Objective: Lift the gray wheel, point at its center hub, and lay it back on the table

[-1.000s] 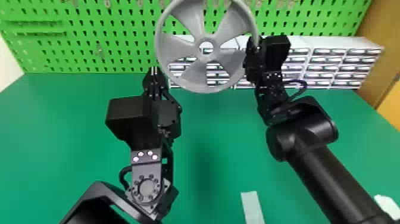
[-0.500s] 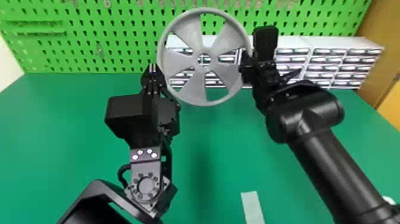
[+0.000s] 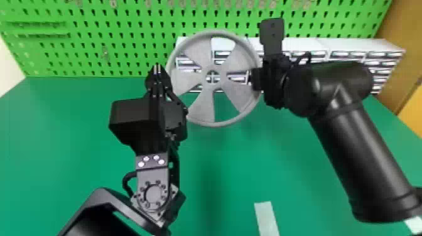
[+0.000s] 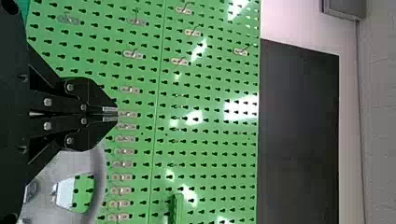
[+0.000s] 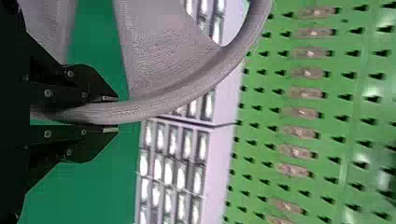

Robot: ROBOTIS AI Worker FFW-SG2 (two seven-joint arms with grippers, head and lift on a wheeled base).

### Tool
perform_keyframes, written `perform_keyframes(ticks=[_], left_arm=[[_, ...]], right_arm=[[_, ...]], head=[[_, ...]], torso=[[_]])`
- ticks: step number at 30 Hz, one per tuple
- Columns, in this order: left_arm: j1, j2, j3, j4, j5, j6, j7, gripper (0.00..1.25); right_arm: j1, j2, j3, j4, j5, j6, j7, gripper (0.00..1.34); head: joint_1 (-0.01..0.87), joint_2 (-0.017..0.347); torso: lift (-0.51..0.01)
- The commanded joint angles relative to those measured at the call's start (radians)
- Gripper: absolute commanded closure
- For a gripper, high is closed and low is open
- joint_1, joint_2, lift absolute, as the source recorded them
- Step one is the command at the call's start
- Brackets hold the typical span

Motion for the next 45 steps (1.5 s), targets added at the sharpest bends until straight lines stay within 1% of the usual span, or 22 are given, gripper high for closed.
perform_keyframes(ticks=[1, 3, 6, 12, 15, 21, 25, 29, 31, 36, 45], left_arm=[[-0.004, 0.0, -0.001, 0.003, -0.004, 0.0, 0.0, 1.13], [-0.006, -0.002, -0.001, 0.006, -0.004, 0.0, 0.0, 1.13], [-0.01, -0.002, -0.005, 0.011, -0.004, 0.0, 0.002, 1.13], [-0.021, -0.002, -0.016, 0.012, -0.003, -0.002, 0.002, 1.13], [-0.026, -0.002, -0.021, 0.015, -0.003, -0.002, 0.002, 1.13], [-0.03, -0.002, -0.024, 0.021, -0.001, -0.003, 0.002, 1.13], [-0.032, -0.002, -0.024, 0.023, -0.003, -0.009, 0.002, 1.13], [-0.033, -0.002, -0.025, 0.026, -0.003, -0.015, 0.006, 1.13], [-0.035, -0.002, -0.027, 0.029, -0.003, -0.017, 0.008, 1.13], [-0.035, -0.003, -0.028, 0.032, -0.001, -0.018, 0.008, 1.13], [-0.038, -0.003, -0.03, 0.035, -0.001, -0.023, 0.009, 1.13]], right_arm=[[-0.02, 0.002, -0.032, 0.002, -0.093, 0.125, -0.012, 1.17], [-0.025, 0.002, -0.043, 0.013, -0.128, 0.171, -0.018, 1.17], [-0.032, -0.001, -0.052, 0.036, -0.156, 0.238, -0.018, 1.17], [-0.034, -0.006, -0.058, 0.085, -0.214, 0.316, -0.018, 1.17], [-0.038, -0.011, -0.048, 0.109, -0.237, 0.338, -0.018, 1.17], [-0.034, -0.015, -0.025, 0.142, -0.271, 0.353, -0.018, 1.17], [-0.022, -0.021, -0.012, 0.151, -0.283, 0.359, -0.018, 1.17], [-0.015, -0.026, 0.004, 0.177, -0.293, 0.362, -0.018, 1.17], [-0.011, -0.03, 0.018, 0.188, -0.294, 0.359, -0.018, 1.17], [0.0, -0.032, 0.044, 0.209, -0.299, 0.344, -0.018, 1.17], [0.017, -0.038, 0.07, 0.244, -0.305, 0.316, -0.018, 1.17]], head=[[0.692, 0.048], [0.692, 0.048], [0.692, 0.048], [0.692, 0.048], [0.692, 0.048], [0.692, 0.048], [0.692, 0.048], [0.692, 0.048], [0.692, 0.048], [0.692, 0.048], [0.692, 0.048]], torso=[[-0.096], [-0.096], [-0.096], [-0.096], [-0.096], [-0.096], [-0.096], [-0.096], [-0.096], [-0.096], [-0.096]])
